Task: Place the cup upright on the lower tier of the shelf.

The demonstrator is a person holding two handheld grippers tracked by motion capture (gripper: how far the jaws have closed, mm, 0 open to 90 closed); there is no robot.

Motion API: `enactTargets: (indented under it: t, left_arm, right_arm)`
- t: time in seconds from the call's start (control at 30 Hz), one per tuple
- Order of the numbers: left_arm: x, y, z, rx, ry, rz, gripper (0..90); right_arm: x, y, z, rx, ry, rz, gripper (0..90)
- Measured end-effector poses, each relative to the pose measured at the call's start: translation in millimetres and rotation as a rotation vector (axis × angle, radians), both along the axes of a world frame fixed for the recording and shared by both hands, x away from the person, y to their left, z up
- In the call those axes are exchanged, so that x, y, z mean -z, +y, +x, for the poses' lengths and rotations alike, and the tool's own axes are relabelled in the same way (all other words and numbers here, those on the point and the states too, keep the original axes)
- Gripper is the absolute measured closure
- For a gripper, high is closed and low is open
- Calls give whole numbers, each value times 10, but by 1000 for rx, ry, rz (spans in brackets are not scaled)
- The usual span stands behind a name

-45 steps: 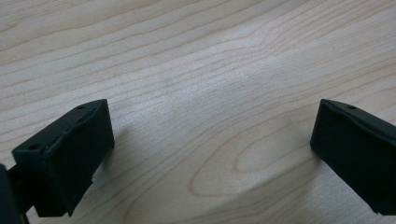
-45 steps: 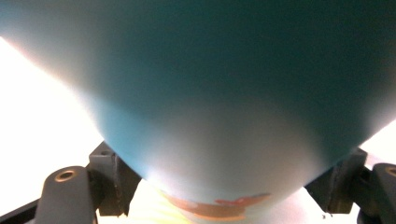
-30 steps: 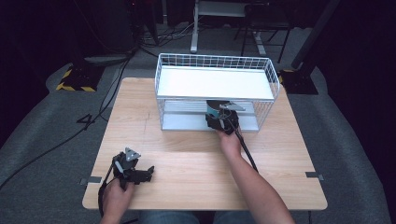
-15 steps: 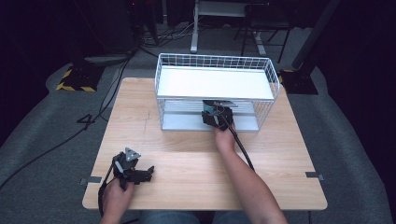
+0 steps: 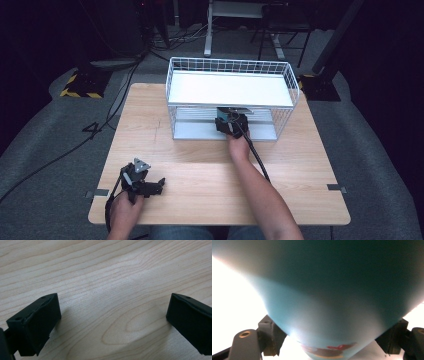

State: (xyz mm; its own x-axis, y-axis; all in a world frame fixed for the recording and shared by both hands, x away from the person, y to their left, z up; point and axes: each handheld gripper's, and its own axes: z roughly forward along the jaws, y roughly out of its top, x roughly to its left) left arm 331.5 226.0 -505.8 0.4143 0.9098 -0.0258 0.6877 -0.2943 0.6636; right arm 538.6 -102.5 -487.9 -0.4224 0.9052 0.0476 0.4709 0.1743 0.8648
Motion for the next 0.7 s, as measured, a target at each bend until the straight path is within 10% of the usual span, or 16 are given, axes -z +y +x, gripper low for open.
enactTargets:
  t: [0.2, 0.7]
  left_arm:
    - [1, -1, 0, 0, -1, -1, 1]
    - [-1, -1, 8, -1, -2, 1, 0]
  right_arm:
    - [-22, -15, -11, -21, -23, -20, 71]
    - [-207, -260, -253, -34, -48, -31, 63]
